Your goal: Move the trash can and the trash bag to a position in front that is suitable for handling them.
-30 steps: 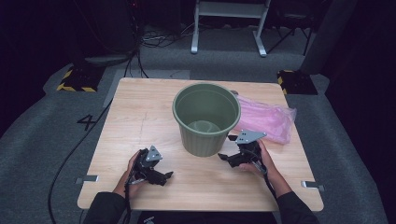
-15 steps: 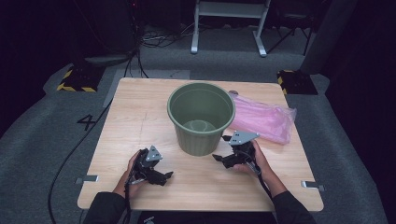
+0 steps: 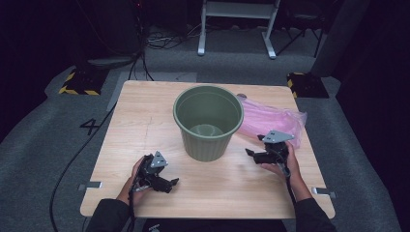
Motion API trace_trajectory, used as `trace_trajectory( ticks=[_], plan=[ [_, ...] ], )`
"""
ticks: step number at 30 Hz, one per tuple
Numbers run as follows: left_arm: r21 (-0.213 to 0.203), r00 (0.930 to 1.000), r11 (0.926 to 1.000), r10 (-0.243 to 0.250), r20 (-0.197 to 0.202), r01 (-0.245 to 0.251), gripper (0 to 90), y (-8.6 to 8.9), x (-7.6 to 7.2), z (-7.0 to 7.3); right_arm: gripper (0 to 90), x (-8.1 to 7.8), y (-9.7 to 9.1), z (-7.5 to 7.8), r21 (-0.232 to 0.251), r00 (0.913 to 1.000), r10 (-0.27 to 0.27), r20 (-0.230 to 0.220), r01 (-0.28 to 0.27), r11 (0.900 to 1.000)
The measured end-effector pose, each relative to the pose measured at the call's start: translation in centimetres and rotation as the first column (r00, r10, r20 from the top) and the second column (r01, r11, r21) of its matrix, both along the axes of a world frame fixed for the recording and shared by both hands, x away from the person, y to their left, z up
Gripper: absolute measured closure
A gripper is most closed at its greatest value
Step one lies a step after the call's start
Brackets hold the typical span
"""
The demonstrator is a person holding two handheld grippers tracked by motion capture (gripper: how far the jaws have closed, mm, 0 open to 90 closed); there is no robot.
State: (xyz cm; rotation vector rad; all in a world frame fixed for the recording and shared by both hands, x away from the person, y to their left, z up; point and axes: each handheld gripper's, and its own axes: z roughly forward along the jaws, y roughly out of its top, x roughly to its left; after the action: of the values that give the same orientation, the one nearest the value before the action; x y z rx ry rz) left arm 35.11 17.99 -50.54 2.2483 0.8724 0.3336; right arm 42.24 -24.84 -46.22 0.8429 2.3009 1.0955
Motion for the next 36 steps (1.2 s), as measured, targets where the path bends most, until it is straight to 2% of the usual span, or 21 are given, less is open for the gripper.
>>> trace_trajectory(
  ticks=[1, 2, 3, 5, 11, 14, 16, 19, 22, 23, 24, 27, 29, 30, 31, 36],
  plan=[
    [0.000, 1.0000, 1.0000, 0.000, 0.000, 0.000, 0.0, 0.0, 0.0, 0.0, 26.3, 0.3, -0.6, 0.0, -0.008, 0.9993, -0.036, 0.007, 0.036, 0.9993],
    [0.000, 1.0000, 1.0000, 0.000, 0.000, 0.000, 0.0, 0.0, 0.0, 0.0, 26.3, 0.3, -0.6, 0.0, -0.008, 0.9993, -0.036, 0.007, 0.036, 0.9993],
    [0.001, 1.0000, 1.0000, -0.001, 0.001, 0.001, 0.0, 0.0, 0.0, 0.0, 26.2, 0.8, -1.7, -0.2, -0.009, 0.9960, -0.089, 0.012, 0.089, 0.9960],
    [0.000, 1.0000, 1.0000, 0.000, 0.000, 0.000, 0.0, 0.0, 0.0, 0.0, 26.4, 1.2, -2.4, -0.4, 0.006, 0.9941, -0.109, -0.008, 0.109, 0.9941],
    [0.001, 1.0000, 1.0000, -0.001, 0.000, 0.001, 0.0, 0.0, 0.0, 0.0, 30.7, 2.0, -3.5, -1.0, -0.007, 0.9869, -0.160, -0.021, 0.160, 0.9872],
    [0.001, 1.0000, 1.0000, -0.003, 0.002, 0.003, 0.0, 0.0, 0.0, 0.0, 31.4, 1.9, -4.1, -1.0, -0.048, 0.9840, -0.178, -0.012, 0.177, 0.9831],
    [0.002, 1.0000, 1.0000, -0.006, -0.001, 0.006, 0.0, 0.1, -0.1, 0.0, 31.6, 1.4, -4.9, -0.7, -0.033, 0.9842, -0.177, -0.010, 0.177, 0.9837],
    [0.001, 0.9999, 0.9999, -0.010, 0.001, 0.010, 0.0, 0.1, -0.1, 0.0, 30.6, 0.7, -6.4, -0.2, -0.028, 0.9797, -0.200, 0.005, 0.200, 0.9793],
    [0.001, 0.9999, 0.9999, -0.011, 0.001, 0.011, 0.0, 0.1, -0.1, 0.0, 30.1, 0.6, -7.5, -0.1, -0.011, 0.9756, -0.219, -0.012, 0.219, 0.9757],
    [0.001, 0.9999, 0.9999, -0.011, 0.001, 0.011, 0.0, 0.1, -0.1, 0.0, 30.7, 0.7, -8.7, -0.3, -0.006, 0.9682, -0.248, -0.030, 0.248, 0.9686],
    [0.001, 0.9999, 0.9999, -0.011, 0.001, 0.011, 0.0, 0.1, -0.1, 0.0, 31.8, 0.7, -9.1, -0.4, -0.005, 0.9669, -0.253, -0.036, 0.252, 0.9676],
    [0.000, 0.9999, 0.9999, -0.011, 0.001, 0.011, 0.0, 0.1, -0.1, 0.0, 40.2, 0.8, -10.2, -1.2, -0.025, 0.9621, -0.270, -0.040, 0.269, 0.9629],
    [0.000, 0.9999, 0.9999, -0.011, 0.001, 0.011, 0.0, 0.1, -0.1, 0.0, 48.1, 1.1, -10.9, -1.9, -0.005, 0.9594, -0.272, -0.075, 0.273, 0.9621],
    [0.000, 0.9999, 0.9999, -0.011, 0.001, 0.011, 0.0, 0.1, -0.1, 0.0, 48.1, 1.1, -10.9, -1.9, -0.005, 0.9594, -0.272, -0.075, 0.273, 0.9621],
    [0.000, 0.9999, 0.9999, -0.010, 0.001, 0.010, 0.0, 0.1, -0.1, 0.0, 57.3, 1.4, -11.4, -2.4, -0.005, 0.9583, -0.267, -0.102, 0.268, 0.9635],
    [0.000, 0.9999, 0.9999, -0.011, 0.001, 0.011, 0.0, 0.1, -0.1, 0.0, 72.8, 1.5, -11.5, -3.3, -0.015, 0.9620, -0.235, -0.140, 0.235, 0.9719]
  ],
)
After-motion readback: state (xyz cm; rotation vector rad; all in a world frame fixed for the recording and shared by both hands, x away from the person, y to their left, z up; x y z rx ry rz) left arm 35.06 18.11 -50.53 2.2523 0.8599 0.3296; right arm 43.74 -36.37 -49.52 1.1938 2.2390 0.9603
